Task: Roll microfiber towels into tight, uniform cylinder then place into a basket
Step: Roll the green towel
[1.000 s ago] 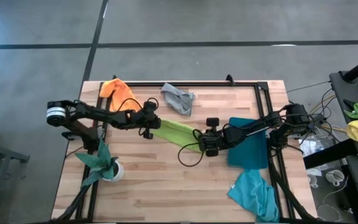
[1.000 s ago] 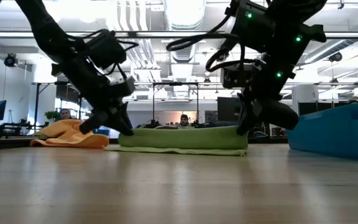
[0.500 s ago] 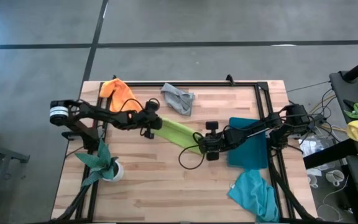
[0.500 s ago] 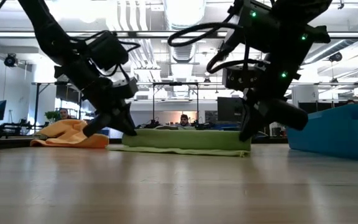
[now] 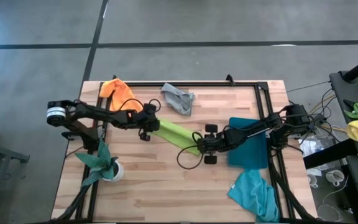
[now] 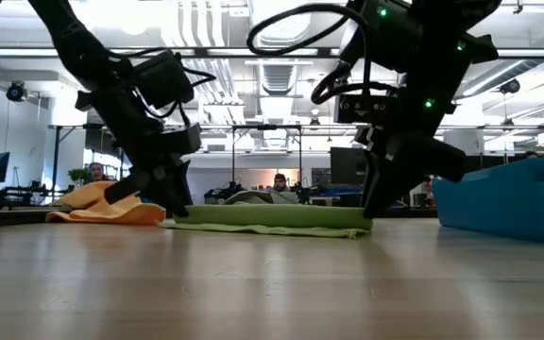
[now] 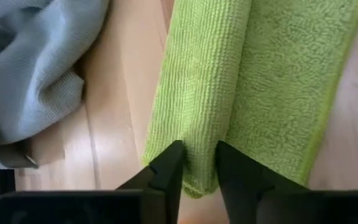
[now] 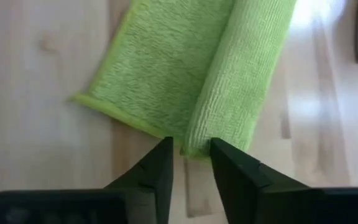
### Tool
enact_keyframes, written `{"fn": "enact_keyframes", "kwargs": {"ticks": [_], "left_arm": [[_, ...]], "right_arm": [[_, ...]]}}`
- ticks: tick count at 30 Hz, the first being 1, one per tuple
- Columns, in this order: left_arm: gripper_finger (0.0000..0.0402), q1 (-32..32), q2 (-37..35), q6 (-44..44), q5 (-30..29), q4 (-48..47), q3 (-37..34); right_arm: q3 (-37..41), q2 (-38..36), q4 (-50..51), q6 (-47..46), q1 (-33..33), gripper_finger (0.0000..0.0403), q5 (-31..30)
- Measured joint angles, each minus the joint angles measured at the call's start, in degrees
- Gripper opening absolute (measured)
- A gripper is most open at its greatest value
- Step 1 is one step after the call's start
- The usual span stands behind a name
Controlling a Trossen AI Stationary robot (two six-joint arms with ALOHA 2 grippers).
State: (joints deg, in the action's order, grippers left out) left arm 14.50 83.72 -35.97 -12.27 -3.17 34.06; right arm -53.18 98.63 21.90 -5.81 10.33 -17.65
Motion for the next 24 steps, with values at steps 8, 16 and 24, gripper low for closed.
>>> {"fn": "enact_keyframes", "kwargs": {"ticks": [8,16,24], "left_arm": [[0.0094,0.0,-2.54,-0.37,3.19,-6.98,0.81],[0.0094,0.0,-3.32,-0.41,4.79,-9.72,0.81],[0.0094,0.0,-4.32,-0.42,4.7,-12.43,3.12]], "right_arm": [[-0.77,0.02,-4.35,-0.18,0.07,0.0129,6.8],[-0.69,3.66,-11.01,-4.61,0.07,0.0132,10.52],[-5.36,1.29,-4.82,-7.78,0.18,0.0129,11.15]]}}
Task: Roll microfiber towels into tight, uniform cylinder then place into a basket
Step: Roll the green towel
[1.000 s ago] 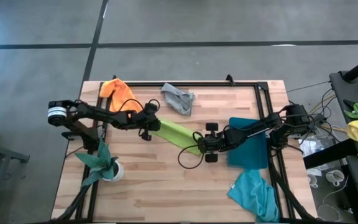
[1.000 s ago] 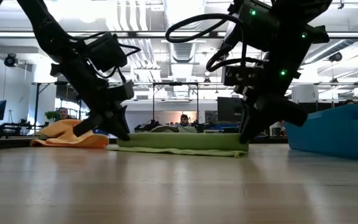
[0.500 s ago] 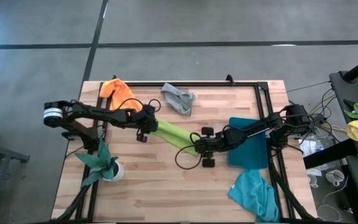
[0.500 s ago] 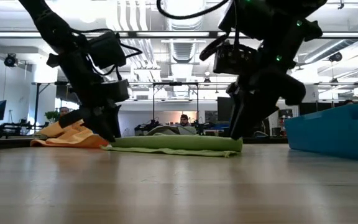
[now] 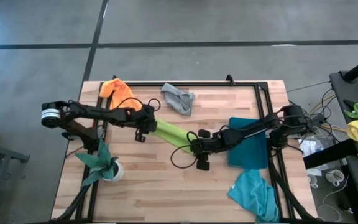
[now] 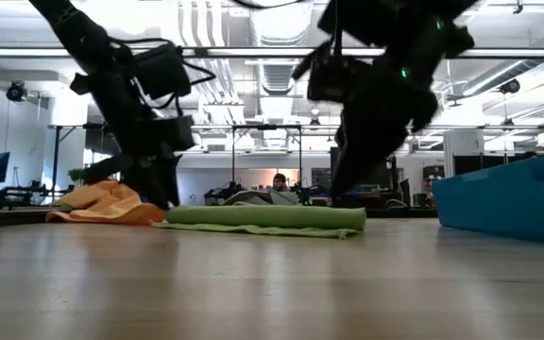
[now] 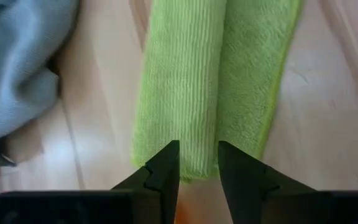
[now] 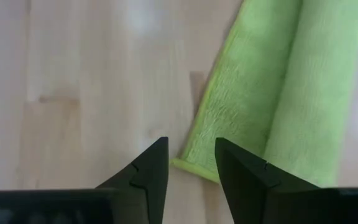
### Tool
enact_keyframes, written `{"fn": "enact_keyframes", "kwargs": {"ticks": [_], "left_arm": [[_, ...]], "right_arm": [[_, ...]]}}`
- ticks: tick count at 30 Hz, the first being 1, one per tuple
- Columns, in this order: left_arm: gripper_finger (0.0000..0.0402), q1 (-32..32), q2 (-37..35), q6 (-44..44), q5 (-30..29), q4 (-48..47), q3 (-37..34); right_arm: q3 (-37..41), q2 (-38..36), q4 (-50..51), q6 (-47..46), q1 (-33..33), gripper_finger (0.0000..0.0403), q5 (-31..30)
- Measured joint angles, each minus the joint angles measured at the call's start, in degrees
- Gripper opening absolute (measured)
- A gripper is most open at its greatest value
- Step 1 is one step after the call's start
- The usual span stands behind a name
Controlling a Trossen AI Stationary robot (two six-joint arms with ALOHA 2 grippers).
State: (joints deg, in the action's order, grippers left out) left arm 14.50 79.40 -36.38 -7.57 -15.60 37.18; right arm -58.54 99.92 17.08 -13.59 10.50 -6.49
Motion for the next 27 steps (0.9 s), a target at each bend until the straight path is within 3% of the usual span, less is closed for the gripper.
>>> {"fn": "enact_keyframes", "kwargs": {"ticks": [6,10,16,21,27], "left_arm": [[0.0094,1.06,-0.3,1.63,1.37,-4.76,4.09],[0.0094,4.96,2.23,7.28,9.9,-9.12,8.86],[0.0099,11.28,9.07,11.84,17.15,-13.24,16.84],[0.0155,14.26,15.96,13.15,19.25,-15.82,20.65],[0.0227,14.98,21.31,13.29,19.29,-15.59,22.28]], "right_arm": [[-1.7,-1.96,7.29,-8.38,-1.26,0.014,-5.74],[-0.7,-2.72,8.15,-15.81,-5.58,0.0166,0.43],[-0.2,-3.43,8.06,-19.45,-11.91,0.0231,5.25],[1.09,-3.31,7.87,-19.98,-15.0,0.0255,7.52],[3.49,-1.67,7.26,-20.07,-16.46,0.0231,8.42]]}}
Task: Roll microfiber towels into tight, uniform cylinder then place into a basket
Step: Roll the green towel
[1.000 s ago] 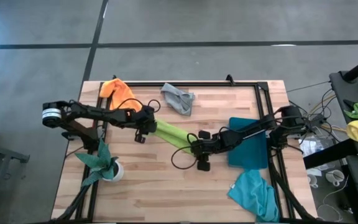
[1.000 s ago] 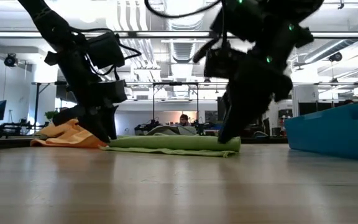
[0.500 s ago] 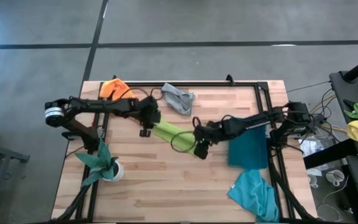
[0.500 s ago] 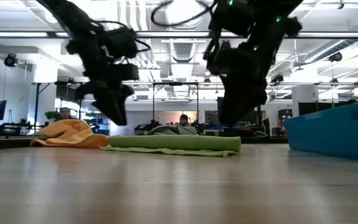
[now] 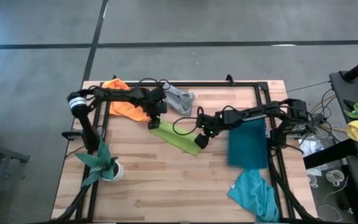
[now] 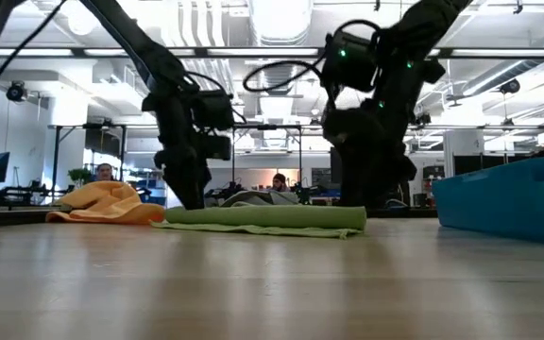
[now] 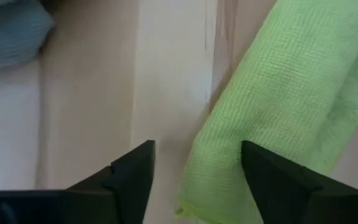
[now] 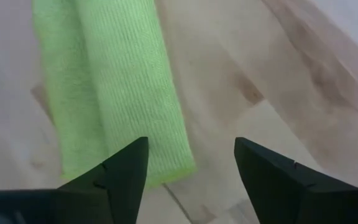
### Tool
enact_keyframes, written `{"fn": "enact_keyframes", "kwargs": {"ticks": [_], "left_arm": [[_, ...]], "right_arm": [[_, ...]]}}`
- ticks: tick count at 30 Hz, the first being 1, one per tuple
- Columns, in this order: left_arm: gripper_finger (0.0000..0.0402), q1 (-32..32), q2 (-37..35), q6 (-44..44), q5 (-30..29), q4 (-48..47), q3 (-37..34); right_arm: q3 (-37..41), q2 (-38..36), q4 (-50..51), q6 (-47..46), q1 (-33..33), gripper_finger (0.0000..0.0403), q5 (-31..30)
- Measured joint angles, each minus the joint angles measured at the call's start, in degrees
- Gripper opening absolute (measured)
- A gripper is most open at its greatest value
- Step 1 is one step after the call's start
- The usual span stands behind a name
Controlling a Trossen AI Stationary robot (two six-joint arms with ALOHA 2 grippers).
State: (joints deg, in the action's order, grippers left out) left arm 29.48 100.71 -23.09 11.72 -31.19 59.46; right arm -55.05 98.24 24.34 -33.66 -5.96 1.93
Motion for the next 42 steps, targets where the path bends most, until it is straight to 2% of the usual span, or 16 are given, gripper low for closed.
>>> {"fn": "enact_keyframes", "kwargs": {"ticks": [5,12,16,20,26,31,35,40,42], "left_arm": [[0.0234,-0.07,0.4,-0.33,0.18,-0.39,-0.46],[0.0235,-0.08,0.06,-1.06,0.19,-1.24,-0.66],[0.0235,-0.16,0.02,-1.27,0.14,-1.34,-0.57],[0.0235,-0.16,0.01,-1.17,0.1,-1.23,-0.18],[0.0235,-0.12,-1.4,-1.3,-0.28,-0.72,0.48],[0.0235,0.3,-2.36,-1.39,-0.24,3.24,0.45],[0.0235,0.65,-1.09,-1.38,0.13,1.74,0.39],[0.0218,0.42,-0.57,-1.18,6.67,-2.11,0.31],[0.0209,0.43,-0.62,-0.1,7.11,-2.1,0.31]], "right_arm": [[2.03,0.51,-4.92,-0.81,0.09,0.0206,2.58],[2.32,2.69,-6.65,0.38,0.0,0.0156,4.42],[2.3,2.92,-6.13,4.62,0.11,0.0095,3.7],[2.31,1.99,-4.59,10.87,0.05,0.0022,-0.12],[2.28,1.61,-1.14,21.07,-0.7,0.0014,-4.51],[1.97,1.61,-0.46,26.0,-0.82,0.0014,-6.22],[1.82,1.61,-0.39,27.07,-0.92,0.0014,-6.56],[1.82,1.61,-0.45,27.34,-1.62,0.0014,-6.51],[1.82,1.61,-0.49,27.34,-2.19,0.0013,-6.52]]}}
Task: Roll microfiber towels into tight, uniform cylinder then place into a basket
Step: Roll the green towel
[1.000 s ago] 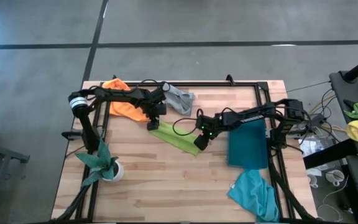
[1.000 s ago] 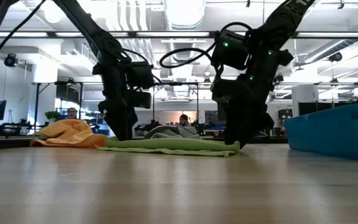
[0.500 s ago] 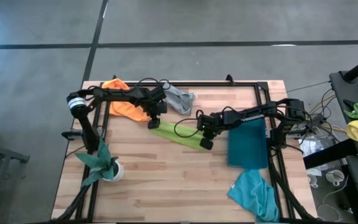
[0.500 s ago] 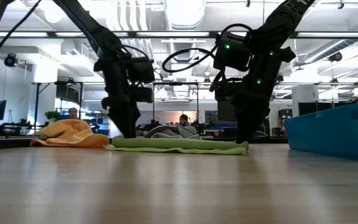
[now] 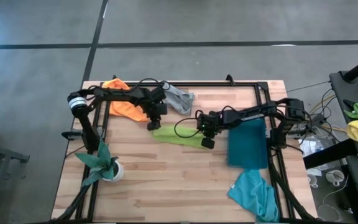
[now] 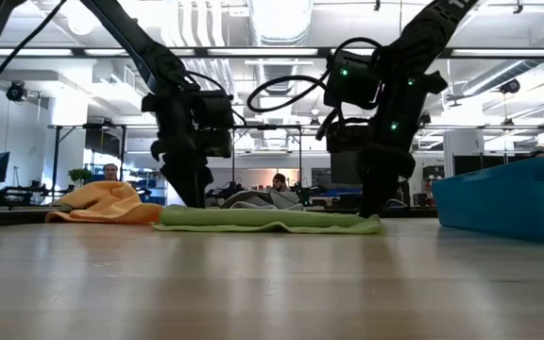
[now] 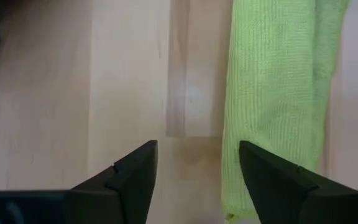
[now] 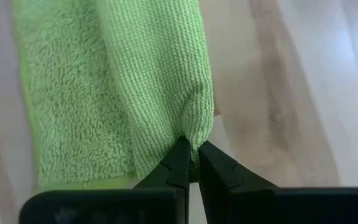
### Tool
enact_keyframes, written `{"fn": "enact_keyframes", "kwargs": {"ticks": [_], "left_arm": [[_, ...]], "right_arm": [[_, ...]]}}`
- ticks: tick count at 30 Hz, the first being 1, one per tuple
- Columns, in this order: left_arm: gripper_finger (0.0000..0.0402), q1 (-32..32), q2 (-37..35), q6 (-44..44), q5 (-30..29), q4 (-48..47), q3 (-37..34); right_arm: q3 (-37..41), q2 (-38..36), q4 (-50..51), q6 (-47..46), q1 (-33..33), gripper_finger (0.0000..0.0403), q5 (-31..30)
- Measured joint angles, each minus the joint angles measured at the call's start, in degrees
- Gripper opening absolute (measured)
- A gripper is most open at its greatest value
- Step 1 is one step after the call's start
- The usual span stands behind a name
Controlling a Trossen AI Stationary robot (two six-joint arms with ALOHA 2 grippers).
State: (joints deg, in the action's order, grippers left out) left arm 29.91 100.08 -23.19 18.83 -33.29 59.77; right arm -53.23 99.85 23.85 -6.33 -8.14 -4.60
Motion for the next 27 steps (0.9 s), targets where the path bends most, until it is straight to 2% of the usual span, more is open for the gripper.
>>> {"fn": "enact_keyframes", "kwargs": {"ticks": [6,10,16,19,24,27], "left_arm": [[0.0199,0.04,-1.36,0.83,0.15,-3.83,0.9],[0.0198,0.11,-1.46,0.4,4.33,-5.2,0.4],[0.0192,-0.22,1.09,0.1,4.71,-2.07,-1.11],[0.0153,-0.2,1.38,-2.22,4.61,-1.54,-1.1],[0.0021,-0.37,0.15,-4.42,4.45,-1.94,-0.66],[0.0009,-0.37,-1.77,-5.93,1.14,-1.62,-1.0]], "right_arm": [[0.0,0.02,-0.05,-0.09,-1.05,0.0013,0.01],[0.0,0.04,-0.08,-0.09,-1.05,0.0013,-0.01],[0.0,0.04,-0.1,0.18,-1.03,0.0013,-0.03],[0.0,0.04,-0.12,1.97,-1.02,0.0013,-0.03],[0.0,0.04,-0.16,7.63,-0.77,0.0013,-0.15],[0.04,-0.3,0.02,10.52,-0.49,0.0013,-2.8]]}}
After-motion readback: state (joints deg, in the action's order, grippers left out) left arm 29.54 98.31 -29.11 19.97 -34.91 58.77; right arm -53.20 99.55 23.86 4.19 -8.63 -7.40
